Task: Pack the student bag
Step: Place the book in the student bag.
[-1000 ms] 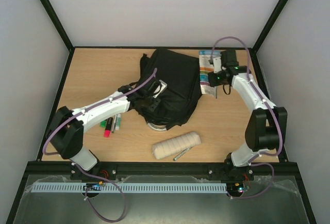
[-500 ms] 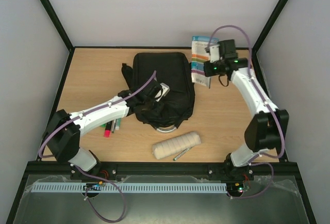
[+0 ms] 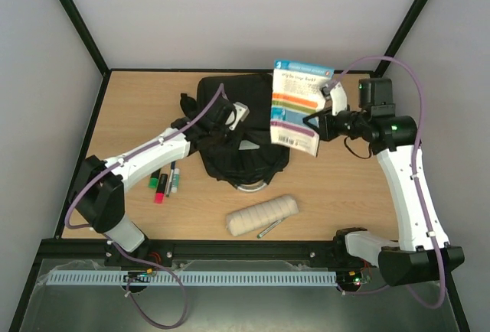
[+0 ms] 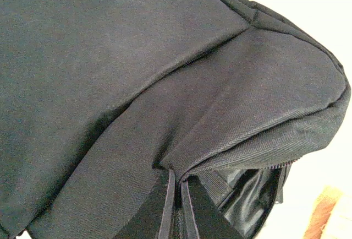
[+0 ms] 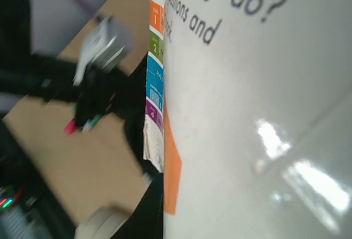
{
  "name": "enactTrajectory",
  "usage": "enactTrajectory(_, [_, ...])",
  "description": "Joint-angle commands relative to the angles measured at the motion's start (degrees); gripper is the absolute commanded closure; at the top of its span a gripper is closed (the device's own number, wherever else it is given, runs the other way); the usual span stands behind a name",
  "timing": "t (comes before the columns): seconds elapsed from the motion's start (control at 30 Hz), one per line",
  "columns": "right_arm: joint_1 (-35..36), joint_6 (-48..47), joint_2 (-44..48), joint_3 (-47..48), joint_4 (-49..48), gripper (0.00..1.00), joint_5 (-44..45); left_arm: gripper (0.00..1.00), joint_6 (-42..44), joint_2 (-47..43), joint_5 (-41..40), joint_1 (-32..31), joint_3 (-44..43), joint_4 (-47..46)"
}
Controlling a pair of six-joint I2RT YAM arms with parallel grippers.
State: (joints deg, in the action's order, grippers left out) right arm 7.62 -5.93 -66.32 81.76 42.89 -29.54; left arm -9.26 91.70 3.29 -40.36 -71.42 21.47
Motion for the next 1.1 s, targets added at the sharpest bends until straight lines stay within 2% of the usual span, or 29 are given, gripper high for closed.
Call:
enactTrajectory(0.0, [0.2, -7.5, 0.0, -2.4, 13.7, 0.99, -20.7, 0.98, -1.0, -1.7, 1.3, 3.7, -1.3, -4.4])
enactTrajectory(0.13, [0.6, -12.2, -1.0, -5.5, 18.8, 0.99, -29.4, 0.98, -4.7, -3.2, 3.7, 6.0, 0.4, -8.1])
enactTrajectory(0.37, [3.9, -13.2, -2.1, -10.9, 20.7, 0.99, -32.5, 0.98, -9.4, -5.3, 7.3, 7.4, 3.8, -14.6])
enactTrajectory(0.53, [6.2, -10.9, -1.5, -14.5, 16.8, 0.99, -32.0, 0.98, -11.2, -4.8, 8.3, 7.9, -0.1, -13.7])
enactTrajectory(0.73, [10.3, -9.8, -5.8, -17.0, 15.0, 0.99, -32.8, 0.98, -11.0, -3.7, 9.3, 7.9, -4.1, -14.0])
enactTrajectory(0.97, [18.7, -9.7, -12.3, -17.8, 13.5, 0.99, -31.2, 0.98, -11.3, -1.7, 10.2, 8.0, -8.4, -13.2])
enactTrajectory(1.07, [21.2, -7.0, -14.0, -20.1, 9.1, 0.99, -28.8, 0.97, -12.1, -2.1, 10.7, 8.0, -8.7, -13.6])
